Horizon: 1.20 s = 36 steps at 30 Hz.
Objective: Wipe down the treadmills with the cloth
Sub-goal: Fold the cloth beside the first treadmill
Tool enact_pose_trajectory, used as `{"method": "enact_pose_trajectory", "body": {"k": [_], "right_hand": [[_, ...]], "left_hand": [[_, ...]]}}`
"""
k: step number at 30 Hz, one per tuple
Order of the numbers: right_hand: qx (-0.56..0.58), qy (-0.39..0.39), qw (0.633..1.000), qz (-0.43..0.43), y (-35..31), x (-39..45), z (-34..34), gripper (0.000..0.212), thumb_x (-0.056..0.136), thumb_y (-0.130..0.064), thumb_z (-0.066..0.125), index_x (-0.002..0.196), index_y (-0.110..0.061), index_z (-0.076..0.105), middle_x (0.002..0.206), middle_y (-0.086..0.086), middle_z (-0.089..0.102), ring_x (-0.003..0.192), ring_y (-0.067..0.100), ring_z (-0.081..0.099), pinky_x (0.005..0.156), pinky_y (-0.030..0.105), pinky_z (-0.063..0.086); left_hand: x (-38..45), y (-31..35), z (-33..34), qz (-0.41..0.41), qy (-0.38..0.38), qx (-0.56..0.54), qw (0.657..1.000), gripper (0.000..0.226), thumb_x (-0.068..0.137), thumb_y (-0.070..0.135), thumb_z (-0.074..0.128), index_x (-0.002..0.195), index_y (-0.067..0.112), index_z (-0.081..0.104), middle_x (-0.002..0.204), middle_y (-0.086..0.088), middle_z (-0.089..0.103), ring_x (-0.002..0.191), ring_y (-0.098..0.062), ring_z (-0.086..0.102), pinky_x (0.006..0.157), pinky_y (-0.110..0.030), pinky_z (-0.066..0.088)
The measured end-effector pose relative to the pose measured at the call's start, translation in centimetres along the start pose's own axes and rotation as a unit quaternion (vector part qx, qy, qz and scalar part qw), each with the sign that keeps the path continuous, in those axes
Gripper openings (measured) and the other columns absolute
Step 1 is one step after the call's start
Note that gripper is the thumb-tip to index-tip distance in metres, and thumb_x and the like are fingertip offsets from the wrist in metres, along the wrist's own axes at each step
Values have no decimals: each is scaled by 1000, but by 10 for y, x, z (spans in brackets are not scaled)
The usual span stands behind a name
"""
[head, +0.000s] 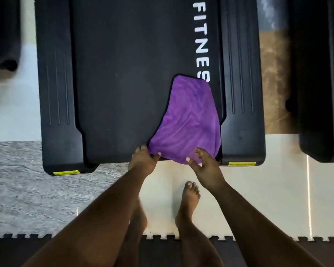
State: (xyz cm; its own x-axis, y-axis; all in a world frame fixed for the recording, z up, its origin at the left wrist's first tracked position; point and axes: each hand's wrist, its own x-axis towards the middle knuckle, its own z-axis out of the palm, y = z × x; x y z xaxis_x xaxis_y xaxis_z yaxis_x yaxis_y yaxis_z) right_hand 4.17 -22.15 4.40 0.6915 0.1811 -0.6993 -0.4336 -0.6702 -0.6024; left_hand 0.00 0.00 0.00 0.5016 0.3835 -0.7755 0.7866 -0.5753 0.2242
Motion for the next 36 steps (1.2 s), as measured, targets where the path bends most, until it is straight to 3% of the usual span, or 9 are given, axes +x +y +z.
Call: {"method": "enact_pose_trajectory", "body": {"k": [4, 7, 13, 20, 24, 27, 30, 33, 36], "right_hand": [[-24, -21, 999, 10, 16, 31, 22, 60, 97, -45, 65, 149, -20, 50, 151, 2, 53, 136, 22, 51, 107, 32, 43], [-12, -28, 1000, 3, 18, 44, 33, 59, 97, -47, 65, 148, -21, 50, 147, 1, 56, 133, 21, 54, 109, 39, 47], [-63, -11, 996, -65, -5, 27, 21, 49, 101, -38, 61, 147, -22, 52, 145, -1, 57, 134, 19, 50, 111, 36, 43], [-103, -36, 964, -243, -120, -54, -24, 48, 103, -14, 47, 147, -31, 52, 145, -9, 50, 131, 9, 41, 112, 20, 27], [-93, -25, 952, -290, -195, -117, -60, 51, 93, -13, 48, 142, -26, 56, 145, -15, 51, 139, 4, 37, 119, 24, 27], [-88, -50, 941, -322, -254, -181, -83, 55, 93, -5, 57, 144, -27, 55, 141, -31, 42, 139, -16, 25, 117, 11, 19], [-118, -73, 913, -384, -303, -244, -89, 36, 93, -19, 64, 129, -18, 66, 131, -12, 60, 131, 0, 44, 115, 26, 35], [-126, -88, 877, -456, -339, -294, -79, 29, 91, -42, 61, 107, -17, 62, 105, -10, 57, 106, 14, 52, 95, 35, 45], [-75, -95, 858, -499, -377, -336, -64, 25, 88, -36, 65, 90, -13, 56, 91, -3, 54, 88, 15, 53, 78, 38, 46]], "left_hand": [[28, 3, 25, -31, 39, 17, 999, 68, 89, 49, 72, 134, 8, 41, 136, -18, 47, 121, -41, 57, 97, -51, 51], [46, -1, 32, -21, 59, 6, 998, 41, 94, 29, 68, 127, 9, 52, 127, -18, 61, 113, -38, 63, 91, -44, 52], [17, 5, 7, 135, 44, -21, 990, 11, 92, 31, 68, 99, 23, 64, 108, -2, 63, 103, -28, 61, 89, -40, 47], [-109, 61, -101, 182, -23, -283, 942, 28, 94, 2, 55, 82, 28, 58, 68, 6, 57, 62, -10, 52, 58, -29, 48], [-197, 76, -187, 220, 1, -287, 932, 25, 85, 13, 56, 83, 34, 68, 85, 15, 70, 81, -6, 63, 81, -26, 50], [-283, 74, -257, 290, 12, -225, 930, 20, 76, 28, 56, 78, 42, 70, 83, 17, 74, 83, -5, 68, 84, -29, 52], [-369, 68, -316, 343, 63, -203, 915, 19, 80, 26, 51, 77, 36, 66, 81, 11, 69, 83, -5, 64, 81, -27, 49], [-434, 48, -357, 339, 83, -237, 907, 22, 90, 0, 45, 84, 12, 62, 70, 16, 62, 65, 5, 53, 64, -13, 40], [-478, 14, -385, 324, 126, -236, 907, 18, 95, 1, 47, 91, 11, 61, 73, 16, 61, 64, 2, 51, 62, -15, 40]]}}
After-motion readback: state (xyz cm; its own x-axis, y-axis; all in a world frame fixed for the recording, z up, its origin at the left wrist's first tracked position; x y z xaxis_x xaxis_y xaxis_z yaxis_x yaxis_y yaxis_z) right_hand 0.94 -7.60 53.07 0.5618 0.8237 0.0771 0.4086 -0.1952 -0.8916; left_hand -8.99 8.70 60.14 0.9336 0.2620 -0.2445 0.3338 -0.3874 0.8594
